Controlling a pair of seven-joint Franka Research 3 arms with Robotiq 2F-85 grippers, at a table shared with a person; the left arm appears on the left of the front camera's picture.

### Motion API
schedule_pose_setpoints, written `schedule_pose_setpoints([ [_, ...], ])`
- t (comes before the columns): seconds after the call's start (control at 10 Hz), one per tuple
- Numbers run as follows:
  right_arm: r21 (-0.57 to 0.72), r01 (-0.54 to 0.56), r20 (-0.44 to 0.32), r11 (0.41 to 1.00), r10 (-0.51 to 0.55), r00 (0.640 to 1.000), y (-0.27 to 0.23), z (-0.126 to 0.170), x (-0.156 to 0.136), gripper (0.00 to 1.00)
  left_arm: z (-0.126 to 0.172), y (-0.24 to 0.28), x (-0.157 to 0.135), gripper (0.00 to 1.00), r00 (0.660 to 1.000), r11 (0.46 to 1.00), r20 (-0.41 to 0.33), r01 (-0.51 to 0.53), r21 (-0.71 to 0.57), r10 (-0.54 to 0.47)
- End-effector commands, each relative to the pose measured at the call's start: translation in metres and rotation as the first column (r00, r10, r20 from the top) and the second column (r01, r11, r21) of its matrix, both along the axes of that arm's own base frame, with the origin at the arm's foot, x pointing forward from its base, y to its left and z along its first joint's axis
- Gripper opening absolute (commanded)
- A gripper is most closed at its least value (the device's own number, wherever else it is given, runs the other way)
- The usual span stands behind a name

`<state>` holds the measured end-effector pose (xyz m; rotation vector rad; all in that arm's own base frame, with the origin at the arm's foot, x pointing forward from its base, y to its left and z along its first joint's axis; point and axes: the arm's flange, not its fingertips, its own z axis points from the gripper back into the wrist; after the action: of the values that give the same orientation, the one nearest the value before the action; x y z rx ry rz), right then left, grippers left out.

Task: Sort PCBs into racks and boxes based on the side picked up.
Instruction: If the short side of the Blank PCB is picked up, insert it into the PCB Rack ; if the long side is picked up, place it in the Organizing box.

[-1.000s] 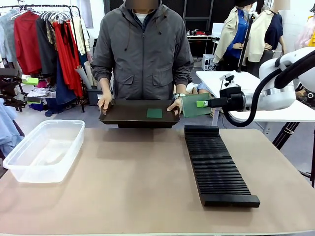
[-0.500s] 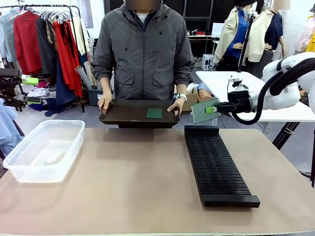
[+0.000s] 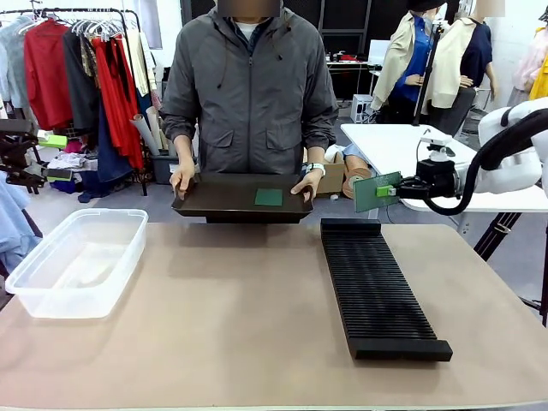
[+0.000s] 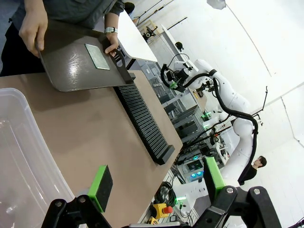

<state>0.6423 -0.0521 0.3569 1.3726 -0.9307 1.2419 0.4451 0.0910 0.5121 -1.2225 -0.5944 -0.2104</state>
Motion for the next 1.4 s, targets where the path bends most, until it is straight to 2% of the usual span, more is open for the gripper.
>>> schedule_pose_setpoints([
  [0.0, 0.048, 0.064, -0.022, 0.997, -0.063, 0.998, -0.005, -0.013, 0.004, 0.00, 0.003, -0.001, -0.002, 1.00, 1.000, 1.000, -0.013, -0.001, 0.008, 0.001],
  [0.4, 0.059, 0.177, -0.048, 0.982, -0.175, 0.983, -0.011, -0.058, 0.000, 0.00, 0.003, -0.001, -0.002, 1.00, 1.000, 1.000, -0.013, -0.001, 0.008, 0.001],
  [0.7, 0.066, 0.246, -0.039, 0.967, -0.244, 0.969, -0.012, -0.090, -0.006, 0.00, 0.003, -0.001, -0.002, 1.00, 1.000, 1.000, -0.013, -0.001, 0.008, 0.001],
  [1.3, 0.097, 0.296, -0.073, 0.950, -0.290, 0.954, -0.010, -0.134, -0.016, 0.00, 0.003, -0.001, -0.002, 1.00, 1.000, 1.000, -0.013, -0.001, 0.008, 0.001],
])
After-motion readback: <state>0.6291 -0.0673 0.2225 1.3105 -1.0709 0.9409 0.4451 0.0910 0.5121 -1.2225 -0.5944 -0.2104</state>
